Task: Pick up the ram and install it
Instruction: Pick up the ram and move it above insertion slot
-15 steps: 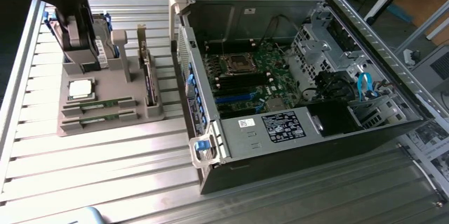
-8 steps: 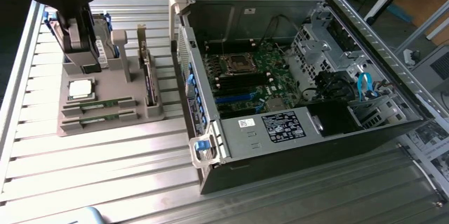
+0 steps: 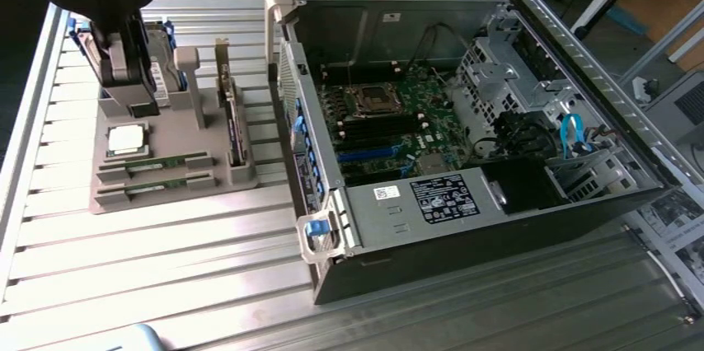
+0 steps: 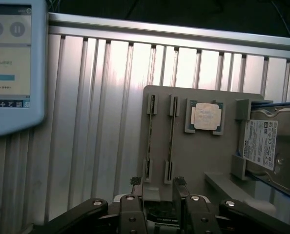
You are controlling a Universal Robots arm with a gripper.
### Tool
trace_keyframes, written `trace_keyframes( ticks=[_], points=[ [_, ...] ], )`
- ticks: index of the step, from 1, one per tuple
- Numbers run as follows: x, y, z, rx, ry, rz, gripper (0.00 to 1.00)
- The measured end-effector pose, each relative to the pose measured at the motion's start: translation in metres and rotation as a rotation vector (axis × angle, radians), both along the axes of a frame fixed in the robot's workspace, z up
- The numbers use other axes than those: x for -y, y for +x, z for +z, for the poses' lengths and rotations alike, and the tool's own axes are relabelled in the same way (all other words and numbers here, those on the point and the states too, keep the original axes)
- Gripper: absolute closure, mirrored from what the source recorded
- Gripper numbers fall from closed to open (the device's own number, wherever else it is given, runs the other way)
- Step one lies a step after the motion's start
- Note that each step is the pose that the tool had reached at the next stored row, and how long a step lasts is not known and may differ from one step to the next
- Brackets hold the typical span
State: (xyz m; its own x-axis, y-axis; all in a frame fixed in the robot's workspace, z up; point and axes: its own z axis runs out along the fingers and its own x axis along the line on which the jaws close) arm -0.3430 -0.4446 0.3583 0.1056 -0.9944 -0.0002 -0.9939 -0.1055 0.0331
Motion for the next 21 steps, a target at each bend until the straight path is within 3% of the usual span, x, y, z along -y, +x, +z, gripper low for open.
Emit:
trace_keyframes(
  ticks=[21],
  points=[
    [0.0000,-0.0014,-0.0094,0.0001,0.0000,0.000,0.62]
  ],
)
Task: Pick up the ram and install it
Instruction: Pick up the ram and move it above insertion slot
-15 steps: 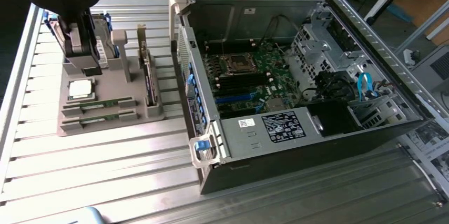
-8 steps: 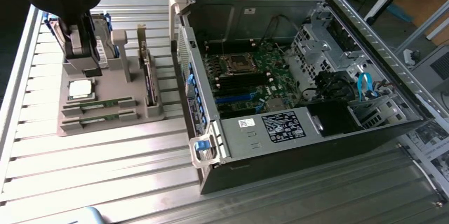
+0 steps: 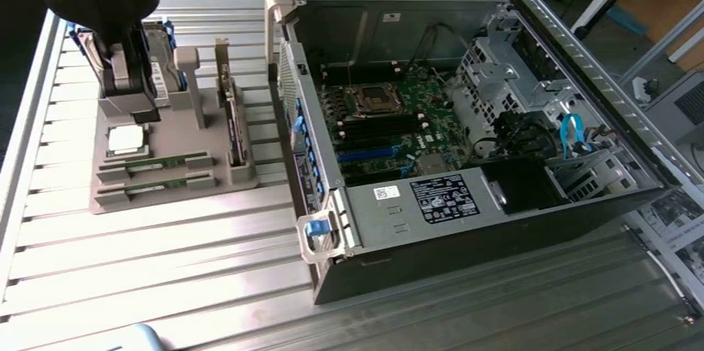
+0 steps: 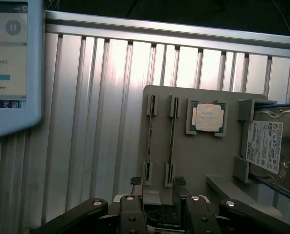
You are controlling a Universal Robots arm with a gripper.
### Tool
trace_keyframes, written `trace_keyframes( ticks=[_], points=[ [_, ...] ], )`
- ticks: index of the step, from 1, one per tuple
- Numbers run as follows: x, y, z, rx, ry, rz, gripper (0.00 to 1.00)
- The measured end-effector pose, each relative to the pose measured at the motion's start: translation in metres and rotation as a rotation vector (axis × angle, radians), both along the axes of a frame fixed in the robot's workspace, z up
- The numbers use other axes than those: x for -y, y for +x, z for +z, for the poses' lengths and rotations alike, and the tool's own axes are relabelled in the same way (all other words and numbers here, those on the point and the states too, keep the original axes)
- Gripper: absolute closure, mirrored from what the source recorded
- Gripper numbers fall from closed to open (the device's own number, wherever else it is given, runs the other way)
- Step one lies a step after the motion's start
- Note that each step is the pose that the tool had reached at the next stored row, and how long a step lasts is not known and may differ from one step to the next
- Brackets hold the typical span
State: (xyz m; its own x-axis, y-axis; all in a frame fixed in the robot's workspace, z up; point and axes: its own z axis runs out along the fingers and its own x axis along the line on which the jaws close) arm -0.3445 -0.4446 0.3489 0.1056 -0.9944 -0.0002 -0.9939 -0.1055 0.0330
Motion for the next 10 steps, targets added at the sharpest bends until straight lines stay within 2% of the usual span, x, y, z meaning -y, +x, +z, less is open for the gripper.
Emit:
trace_keyframes(
  ticks=[10],
  points=[
    [0.0000,-0.0005,-0.0044,0.0000,0.0000,0.000,0.62]
  ],
)
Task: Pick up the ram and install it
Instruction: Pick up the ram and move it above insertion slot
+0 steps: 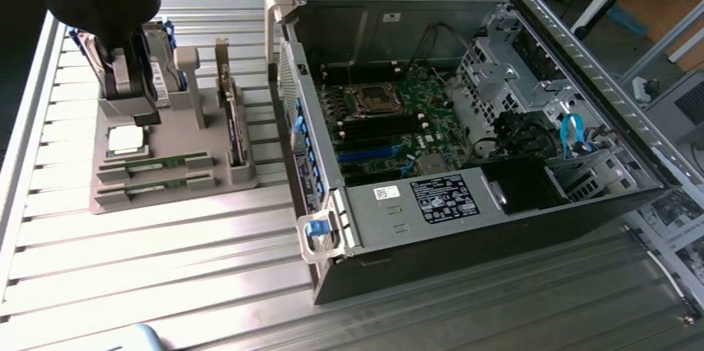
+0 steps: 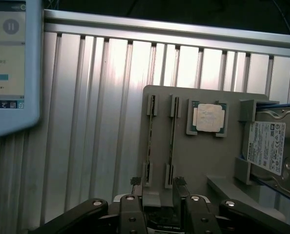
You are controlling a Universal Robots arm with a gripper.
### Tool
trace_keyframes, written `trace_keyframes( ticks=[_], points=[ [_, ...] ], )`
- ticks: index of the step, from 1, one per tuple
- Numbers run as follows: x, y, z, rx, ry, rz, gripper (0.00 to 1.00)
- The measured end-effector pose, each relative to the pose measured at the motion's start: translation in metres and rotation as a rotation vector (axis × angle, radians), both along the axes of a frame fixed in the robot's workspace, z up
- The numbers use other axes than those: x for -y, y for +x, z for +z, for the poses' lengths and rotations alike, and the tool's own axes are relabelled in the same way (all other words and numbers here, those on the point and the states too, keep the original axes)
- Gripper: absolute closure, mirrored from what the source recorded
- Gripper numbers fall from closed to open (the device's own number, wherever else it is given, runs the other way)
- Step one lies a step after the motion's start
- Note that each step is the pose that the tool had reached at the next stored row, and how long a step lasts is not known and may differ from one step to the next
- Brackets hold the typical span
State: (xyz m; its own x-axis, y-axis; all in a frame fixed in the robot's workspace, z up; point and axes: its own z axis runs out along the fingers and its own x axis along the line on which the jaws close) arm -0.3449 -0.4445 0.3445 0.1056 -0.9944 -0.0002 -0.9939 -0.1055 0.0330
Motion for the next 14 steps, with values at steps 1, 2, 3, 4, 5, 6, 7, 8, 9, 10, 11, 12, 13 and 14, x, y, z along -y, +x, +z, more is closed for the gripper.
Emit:
trace_keyframes(
  ticks=[1,2,3,4,5,6,7,8,9,10,11,12,13,14],
  points=[
    [0.0000,0.0000,-0.0005,0.0000,0.0000,0.000,0.62],
    [0.0000,0.0000,-0.0009,0.0000,0.0000,0.000,0.62],
    [0.0000,-0.0001,-0.0013,0.0000,0.0000,0.000,0.62],
    [0.0000,-0.0001,-0.0017,0.0000,0.0000,0.000,0.62],
    [0.0000,-0.0001,-0.0020,0.0000,0.0000,0.000,0.62],
    [0.0000,-0.0002,-0.0025,0.0000,0.0000,0.000,0.62],
    [0.0000,-0.0002,-0.0029,0.0000,0.0000,0.000,0.62],
    [0.0000,-0.0002,-0.0033,0.0000,0.0000,0.000,0.62],
    [0.0000,-0.0003,-0.0037,0.0000,0.0001,0.000,0.62],
    [0.0000,-0.0003,-0.0040,0.0000,0.0000,0.000,0.62],
    [0.0000,-0.0003,-0.0043,0.0000,0.0000,0.000,0.62],
    [0.0000,-0.0004,-0.0046,0.0000,0.0000,0.000,0.62],
    [0.0000,-0.0004,-0.0050,0.0000,0.0000,0.000,0.62],
    [0.0000,-0.0005,-0.0053,0.0000,0.0000,0.000,0.62]
  ],
)
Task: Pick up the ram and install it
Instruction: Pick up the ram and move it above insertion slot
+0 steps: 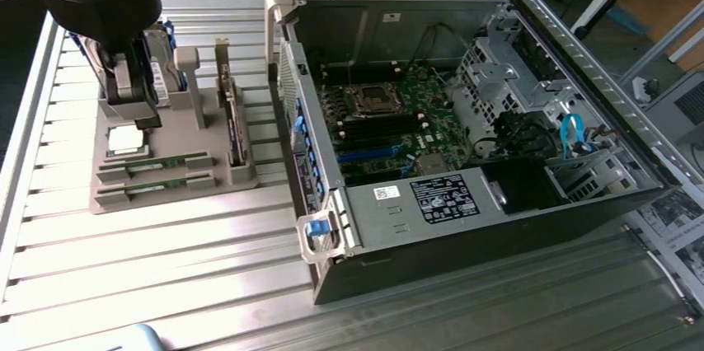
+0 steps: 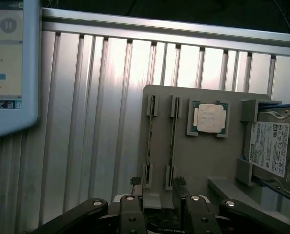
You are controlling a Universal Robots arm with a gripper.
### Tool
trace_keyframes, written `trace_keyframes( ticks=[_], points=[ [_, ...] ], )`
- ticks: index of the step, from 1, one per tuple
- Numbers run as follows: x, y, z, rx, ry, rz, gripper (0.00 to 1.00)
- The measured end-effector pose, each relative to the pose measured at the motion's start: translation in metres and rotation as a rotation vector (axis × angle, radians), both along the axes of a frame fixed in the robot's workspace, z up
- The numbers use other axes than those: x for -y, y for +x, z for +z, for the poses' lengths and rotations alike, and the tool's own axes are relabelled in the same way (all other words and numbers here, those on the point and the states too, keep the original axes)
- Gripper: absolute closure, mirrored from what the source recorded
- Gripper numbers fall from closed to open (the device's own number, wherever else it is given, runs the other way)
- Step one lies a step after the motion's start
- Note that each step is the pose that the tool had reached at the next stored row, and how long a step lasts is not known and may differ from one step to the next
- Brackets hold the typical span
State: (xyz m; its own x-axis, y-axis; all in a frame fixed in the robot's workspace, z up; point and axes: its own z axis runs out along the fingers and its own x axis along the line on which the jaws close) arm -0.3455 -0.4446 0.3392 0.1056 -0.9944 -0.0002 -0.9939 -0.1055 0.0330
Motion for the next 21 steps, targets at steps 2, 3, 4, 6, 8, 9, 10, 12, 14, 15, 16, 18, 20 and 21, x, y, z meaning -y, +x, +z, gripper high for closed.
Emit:
trace_keyframes(
  ticks=[2,3,4,6,8,9,10,12,14,15,16,18,20,21],
  points=[
    [0.0000,-0.0001,-0.0009,0.0000,0.0000,0.000,0.62],
    [0.0000,-0.0002,-0.0013,0.0000,0.0000,0.000,0.62],
    [0.0000,-0.0003,-0.0016,0.0000,0.0000,0.000,0.62],
    [0.0000,-0.0004,-0.0023,0.0000,0.0000,0.000,0.62],
    [0.0000,-0.0005,-0.0030,0.0001,0.0000,0.000,0.62],
    [0.0000,-0.0006,-0.0034,0.0001,0.0000,0.000,0.62],
    [0.0000,-0.0006,-0.0037,0.0000,0.0000,0.000,0.62],
    [0.0000,-0.0007,-0.0045,0.0000,0.0000,0.000,0.62],
    [0.0000,-0.0007,-0.0052,0.0000,0.0000,0.000,0.62],
    [0.0000,-0.0008,-0.0058,0.0000,-0.0001,0.000,0.62],
    [0.0000,-0.0008,-0.0061,-0.0001,-0.0001,0.000,0.62],
    [0.0000,-0.0009,-0.0069,0.0000,0.0000,0.000,0.62],
    [0.0000,-0.0010,-0.0078,0.0000,-0.0001,0.000,0.62],
    [0.0000,-0.0011,-0.0081,0.0000,0.0000,0.000,0.62]
  ],
)
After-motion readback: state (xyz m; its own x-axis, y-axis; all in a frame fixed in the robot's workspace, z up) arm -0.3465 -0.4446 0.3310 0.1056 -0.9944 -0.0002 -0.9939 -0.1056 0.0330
